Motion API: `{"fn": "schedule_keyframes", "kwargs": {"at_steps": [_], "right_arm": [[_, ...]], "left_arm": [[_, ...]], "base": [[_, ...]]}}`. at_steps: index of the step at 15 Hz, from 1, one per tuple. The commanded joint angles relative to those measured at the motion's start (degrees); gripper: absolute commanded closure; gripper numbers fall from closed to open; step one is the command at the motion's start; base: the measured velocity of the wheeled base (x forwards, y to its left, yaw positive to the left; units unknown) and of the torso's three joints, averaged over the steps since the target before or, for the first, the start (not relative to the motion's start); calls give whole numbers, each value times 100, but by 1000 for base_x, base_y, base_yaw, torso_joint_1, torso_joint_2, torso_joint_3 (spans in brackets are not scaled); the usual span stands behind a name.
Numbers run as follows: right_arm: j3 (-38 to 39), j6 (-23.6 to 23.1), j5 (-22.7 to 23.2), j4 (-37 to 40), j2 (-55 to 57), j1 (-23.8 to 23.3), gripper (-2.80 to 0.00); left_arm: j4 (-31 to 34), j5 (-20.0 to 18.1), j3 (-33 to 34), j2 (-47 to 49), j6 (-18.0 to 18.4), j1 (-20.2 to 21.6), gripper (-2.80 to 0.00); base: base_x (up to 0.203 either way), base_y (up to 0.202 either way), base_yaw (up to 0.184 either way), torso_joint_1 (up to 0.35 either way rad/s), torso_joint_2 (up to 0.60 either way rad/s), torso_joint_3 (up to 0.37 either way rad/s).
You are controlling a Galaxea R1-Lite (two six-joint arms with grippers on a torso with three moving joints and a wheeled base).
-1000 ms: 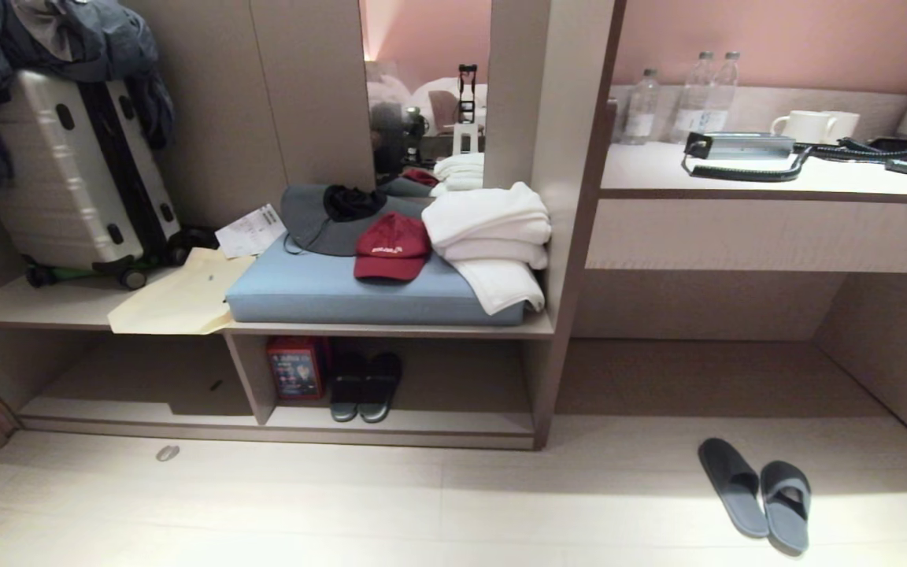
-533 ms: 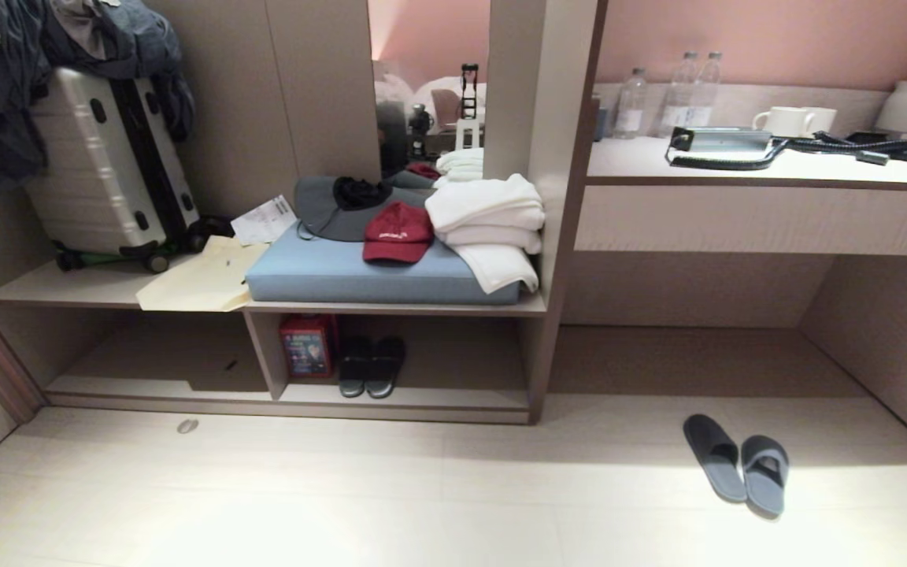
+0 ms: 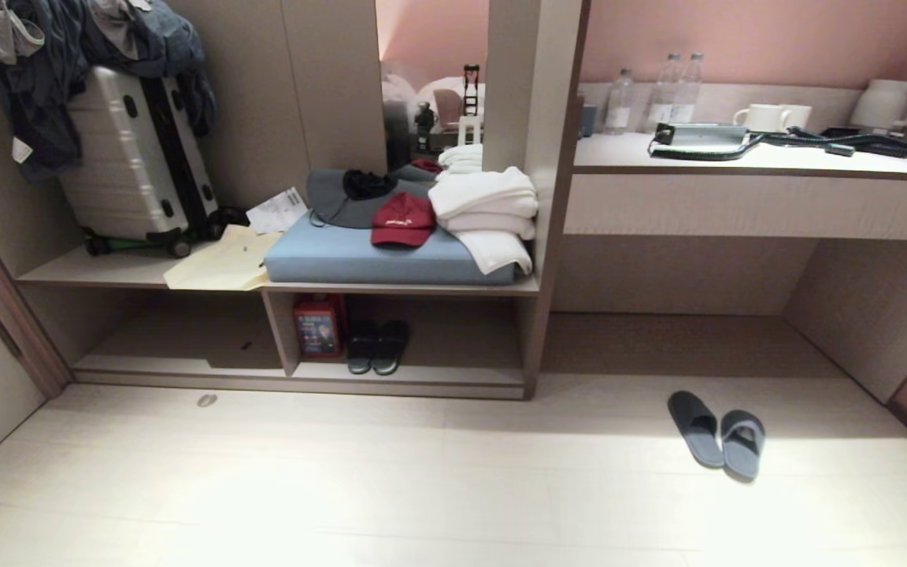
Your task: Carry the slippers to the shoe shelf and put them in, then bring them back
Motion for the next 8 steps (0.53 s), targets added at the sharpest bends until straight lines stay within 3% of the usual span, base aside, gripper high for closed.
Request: {"fn": "schedule_keyframes", "kwargs": {"at_steps": [1,8], "right_arm": [[9,-4,5,1,-10,-1,0],[9,-4,5,-7,-10,-1,0]], "left_arm": [[-1,1,9,5,2,0,0],[-1,1,9,5,2,0,0]], "base": [[-196,0,1,2,5,2],[-196,0,1,2,1,4]]}}
